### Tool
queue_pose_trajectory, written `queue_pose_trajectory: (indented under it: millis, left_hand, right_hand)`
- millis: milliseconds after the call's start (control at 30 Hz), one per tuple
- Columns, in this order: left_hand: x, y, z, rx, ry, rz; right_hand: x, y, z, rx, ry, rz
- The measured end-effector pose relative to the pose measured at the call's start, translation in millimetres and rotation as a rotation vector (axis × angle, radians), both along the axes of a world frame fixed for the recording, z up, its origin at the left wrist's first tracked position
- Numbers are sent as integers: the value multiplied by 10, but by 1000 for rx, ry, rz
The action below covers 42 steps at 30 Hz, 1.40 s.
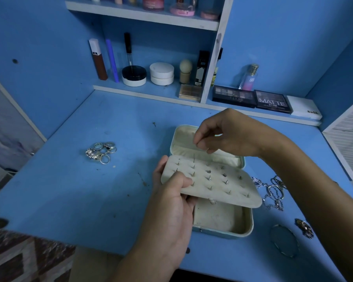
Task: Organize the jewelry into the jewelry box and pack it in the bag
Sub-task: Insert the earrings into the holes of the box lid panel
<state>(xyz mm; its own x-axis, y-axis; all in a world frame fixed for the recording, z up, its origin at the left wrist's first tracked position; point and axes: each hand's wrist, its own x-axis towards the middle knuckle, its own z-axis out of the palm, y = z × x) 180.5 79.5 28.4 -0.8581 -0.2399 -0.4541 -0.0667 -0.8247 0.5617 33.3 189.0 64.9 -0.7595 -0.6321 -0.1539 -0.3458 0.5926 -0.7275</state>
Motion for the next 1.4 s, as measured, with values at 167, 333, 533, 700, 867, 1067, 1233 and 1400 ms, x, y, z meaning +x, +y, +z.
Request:
queue_pose_trajectory:
  millis: [167,333,533,700,867,1067,1233,1400]
  left_hand:
    - [4,-6,1,1,7,-8]
    - [6,-8,-4,1,8,-9]
    - [10,-3,4,-7,14,-14]
    - [9,-11,-4,-8,17,-14]
    - [-2,-10,-5,-10,8,-7]
    - [-3,-12,-19,-23,-2,-2]
    - [-1,-13,-35,-43,-5,-8]
    - [3,-16,-39,-50,-13,-10]
  right_hand:
    - [34,-6,-30,68,-56,58]
    - [64,-23,-11,77,-34,106]
    - [115,-45,10,108,4,126]
    - [145,-84,-9,128,44,118]
    - [169,-95,-28,124,66,103]
    - [163,-78,-56,104,70,100]
    - [142,-39,-38,87,46,104]
    - [96,-4,-32,103,39,129]
